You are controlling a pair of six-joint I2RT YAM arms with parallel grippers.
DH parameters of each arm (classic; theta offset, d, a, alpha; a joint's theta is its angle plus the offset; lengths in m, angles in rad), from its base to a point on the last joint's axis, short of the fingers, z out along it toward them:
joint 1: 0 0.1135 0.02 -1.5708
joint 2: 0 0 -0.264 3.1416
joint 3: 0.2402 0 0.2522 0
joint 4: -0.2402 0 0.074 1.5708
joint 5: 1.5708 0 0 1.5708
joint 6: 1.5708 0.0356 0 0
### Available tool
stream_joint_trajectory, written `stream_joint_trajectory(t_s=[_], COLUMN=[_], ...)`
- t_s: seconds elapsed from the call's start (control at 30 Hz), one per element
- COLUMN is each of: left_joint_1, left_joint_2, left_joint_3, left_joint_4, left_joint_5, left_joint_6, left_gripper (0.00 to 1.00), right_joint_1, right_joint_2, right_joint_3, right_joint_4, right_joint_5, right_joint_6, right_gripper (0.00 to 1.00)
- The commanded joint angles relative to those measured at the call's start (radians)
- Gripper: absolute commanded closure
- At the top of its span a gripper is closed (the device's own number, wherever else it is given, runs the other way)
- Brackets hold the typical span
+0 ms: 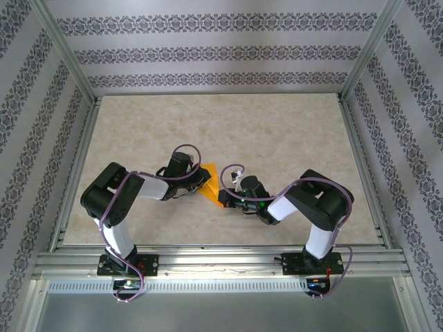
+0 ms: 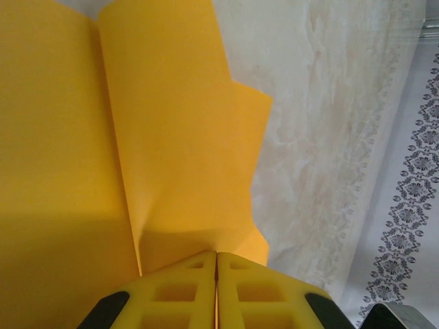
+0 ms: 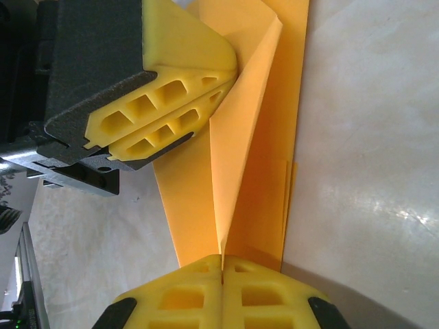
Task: Fold a paper plane with a square sheet of paper (pick it up from the middle)
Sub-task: Fourth fold the wing at the center of the table.
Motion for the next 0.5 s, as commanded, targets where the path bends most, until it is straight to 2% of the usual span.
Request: stream_joint_trajectory(t_s=[0.0, 0.47], left_joint_1=[-0.01, -0.01], left_joint_2=[0.017, 0.057], left_joint_3=[0.02, 0.046], left_joint_4=[-0.048, -0.084], left_joint_5=[-0.004, 0.025], left_joint_6=[0.036, 0.058], left_gripper=[0.9, 0.91], right_joint_1=[-0.008, -0.009], right_joint_2=[0.021, 0.024], right_joint_3=[0.001, 0.008], right_joint_4=[-0.131, -0.146], right_joint_5=[0.013, 0.012], right_joint_6=[-0.013, -0.014], right_gripper=[1.0, 1.0])
